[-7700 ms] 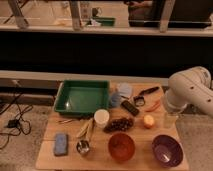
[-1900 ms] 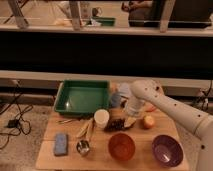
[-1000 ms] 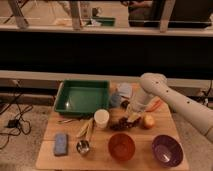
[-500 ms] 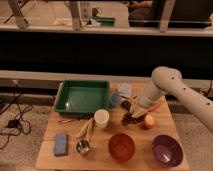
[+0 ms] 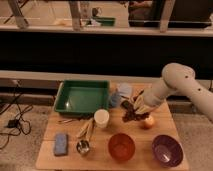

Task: Place grapes in purple bowl

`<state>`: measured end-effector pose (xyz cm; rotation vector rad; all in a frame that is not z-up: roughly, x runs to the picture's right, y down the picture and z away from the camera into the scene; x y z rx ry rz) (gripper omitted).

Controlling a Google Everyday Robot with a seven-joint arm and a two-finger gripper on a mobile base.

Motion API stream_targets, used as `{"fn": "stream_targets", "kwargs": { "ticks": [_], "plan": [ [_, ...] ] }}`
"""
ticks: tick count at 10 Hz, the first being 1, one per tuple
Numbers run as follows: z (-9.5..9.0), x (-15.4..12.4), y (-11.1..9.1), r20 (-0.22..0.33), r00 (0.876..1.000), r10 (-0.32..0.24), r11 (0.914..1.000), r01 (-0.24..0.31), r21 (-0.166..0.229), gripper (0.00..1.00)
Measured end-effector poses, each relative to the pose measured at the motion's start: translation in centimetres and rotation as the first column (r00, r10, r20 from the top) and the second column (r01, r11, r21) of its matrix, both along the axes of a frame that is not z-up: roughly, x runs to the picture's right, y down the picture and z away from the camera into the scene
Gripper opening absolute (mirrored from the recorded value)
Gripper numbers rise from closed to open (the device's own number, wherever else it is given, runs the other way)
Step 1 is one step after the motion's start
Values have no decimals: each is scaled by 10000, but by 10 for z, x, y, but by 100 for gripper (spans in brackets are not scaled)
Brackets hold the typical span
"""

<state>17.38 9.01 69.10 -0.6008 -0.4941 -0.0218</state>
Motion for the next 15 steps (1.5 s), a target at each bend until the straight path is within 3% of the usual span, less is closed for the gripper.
{"fn": "stream_targets", "kwargs": {
  "ticks": [5,15],
  "plan": [
    [-19,44,-14,-1105,9938,87,9953,21,971,3],
    [-50,122,-6,-2459,9683,442,9873,-48,1589,3]
  ]
}}
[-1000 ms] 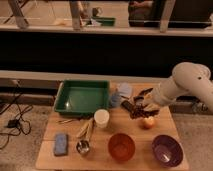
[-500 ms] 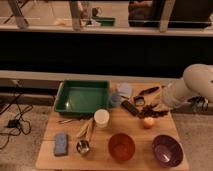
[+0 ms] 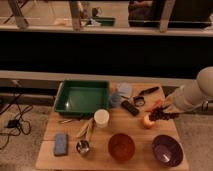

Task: Place grapes in purple bowl

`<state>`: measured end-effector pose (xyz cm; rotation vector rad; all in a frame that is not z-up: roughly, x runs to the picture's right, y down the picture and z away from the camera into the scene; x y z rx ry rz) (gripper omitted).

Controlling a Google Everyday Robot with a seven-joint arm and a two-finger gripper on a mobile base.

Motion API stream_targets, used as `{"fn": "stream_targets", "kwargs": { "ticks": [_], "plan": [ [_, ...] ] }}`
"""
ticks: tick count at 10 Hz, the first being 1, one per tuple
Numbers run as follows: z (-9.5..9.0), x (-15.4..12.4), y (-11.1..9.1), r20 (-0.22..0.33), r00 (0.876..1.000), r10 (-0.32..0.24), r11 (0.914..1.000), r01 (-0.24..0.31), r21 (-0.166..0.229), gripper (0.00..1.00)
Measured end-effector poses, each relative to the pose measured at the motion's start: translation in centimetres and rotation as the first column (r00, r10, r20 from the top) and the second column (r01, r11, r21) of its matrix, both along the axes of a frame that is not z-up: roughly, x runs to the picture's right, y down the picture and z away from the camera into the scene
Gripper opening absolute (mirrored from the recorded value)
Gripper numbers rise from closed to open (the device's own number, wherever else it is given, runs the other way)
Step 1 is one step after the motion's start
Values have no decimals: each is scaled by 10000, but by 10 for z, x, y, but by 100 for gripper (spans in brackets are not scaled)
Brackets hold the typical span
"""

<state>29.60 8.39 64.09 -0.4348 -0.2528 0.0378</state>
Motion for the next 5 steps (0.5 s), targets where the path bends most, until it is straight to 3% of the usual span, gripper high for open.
{"fn": "stream_targets", "kwargs": {
  "ticks": [5],
  "plan": [
    [-25,25,13,-366,9993,21,9999,-15,158,3]
  ]
}}
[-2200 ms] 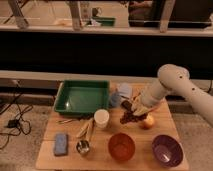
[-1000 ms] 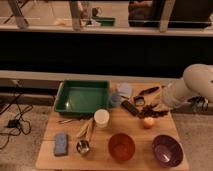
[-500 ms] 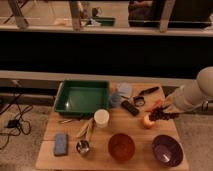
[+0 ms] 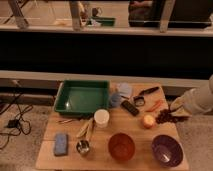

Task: Place grapes in purple bowl

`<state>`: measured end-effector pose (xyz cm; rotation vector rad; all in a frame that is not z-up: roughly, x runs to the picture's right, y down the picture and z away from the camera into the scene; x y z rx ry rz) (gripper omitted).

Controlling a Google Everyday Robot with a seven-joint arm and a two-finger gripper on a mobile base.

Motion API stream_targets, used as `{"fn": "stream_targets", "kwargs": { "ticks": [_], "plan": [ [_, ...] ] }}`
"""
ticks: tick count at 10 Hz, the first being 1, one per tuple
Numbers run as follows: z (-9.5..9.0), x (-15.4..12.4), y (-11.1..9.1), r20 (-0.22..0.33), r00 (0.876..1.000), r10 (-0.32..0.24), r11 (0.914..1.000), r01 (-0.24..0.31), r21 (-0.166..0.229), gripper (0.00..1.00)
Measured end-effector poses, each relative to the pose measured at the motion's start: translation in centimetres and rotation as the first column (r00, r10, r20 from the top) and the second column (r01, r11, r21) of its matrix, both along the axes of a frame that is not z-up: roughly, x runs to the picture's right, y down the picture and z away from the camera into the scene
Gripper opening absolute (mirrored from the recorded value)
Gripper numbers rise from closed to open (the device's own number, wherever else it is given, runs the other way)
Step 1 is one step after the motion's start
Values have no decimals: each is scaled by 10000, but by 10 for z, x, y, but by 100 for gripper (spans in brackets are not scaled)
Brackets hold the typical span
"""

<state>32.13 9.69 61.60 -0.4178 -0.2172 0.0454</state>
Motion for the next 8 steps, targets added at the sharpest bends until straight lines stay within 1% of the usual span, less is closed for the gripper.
{"fn": "stream_targets", "kwargs": {
  "ticks": [1,3,4,5,7,8],
  "plan": [
    [-12,2,8,-47,10000,-75,9999,76,76,3],
    [-28,2,17,-65,9996,-268,9995,269,186,3],
    [-44,2,27,-75,9989,-460,9987,461,238,3],
    [-50,3,31,-98,9985,-536,9982,538,250,3],
    [-63,1,44,-32,9957,-921,9956,921,180,3],
    [-69,4,54,-50,9941,-1081,9941,1081,6,3]
  ]
}}
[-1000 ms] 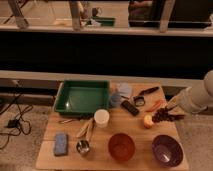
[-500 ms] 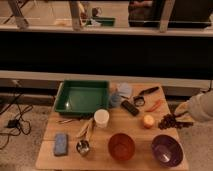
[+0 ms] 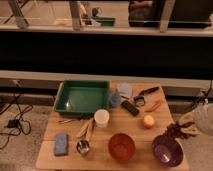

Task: Place grapes in purple bowl

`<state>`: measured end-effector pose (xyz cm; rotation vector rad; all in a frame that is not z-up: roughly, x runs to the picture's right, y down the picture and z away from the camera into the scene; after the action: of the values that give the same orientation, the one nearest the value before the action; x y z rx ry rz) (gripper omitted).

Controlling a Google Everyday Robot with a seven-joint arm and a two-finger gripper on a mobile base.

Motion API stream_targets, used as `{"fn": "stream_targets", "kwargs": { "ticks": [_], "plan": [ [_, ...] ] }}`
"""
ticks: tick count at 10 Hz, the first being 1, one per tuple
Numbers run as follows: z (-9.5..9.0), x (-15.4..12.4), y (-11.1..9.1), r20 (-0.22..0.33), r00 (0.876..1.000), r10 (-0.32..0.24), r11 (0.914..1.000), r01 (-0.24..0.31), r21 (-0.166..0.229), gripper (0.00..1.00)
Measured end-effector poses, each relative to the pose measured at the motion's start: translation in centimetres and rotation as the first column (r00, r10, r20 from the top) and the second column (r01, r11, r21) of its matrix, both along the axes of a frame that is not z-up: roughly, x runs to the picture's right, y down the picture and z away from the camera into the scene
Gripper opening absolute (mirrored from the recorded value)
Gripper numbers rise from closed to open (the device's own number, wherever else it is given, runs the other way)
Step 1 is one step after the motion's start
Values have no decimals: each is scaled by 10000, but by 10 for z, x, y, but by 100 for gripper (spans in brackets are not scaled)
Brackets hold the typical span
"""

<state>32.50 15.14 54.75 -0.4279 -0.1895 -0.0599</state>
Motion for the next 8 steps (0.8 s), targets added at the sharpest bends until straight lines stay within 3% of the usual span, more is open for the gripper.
{"fn": "stream_targets", "kwargs": {
  "ticks": [4,8],
  "plan": [
    [3,-1,16,95,9992,-397,9982,401,-448,3],
    [11,-23,31,470,9958,-781,9930,819,-848,3]
  ]
}}
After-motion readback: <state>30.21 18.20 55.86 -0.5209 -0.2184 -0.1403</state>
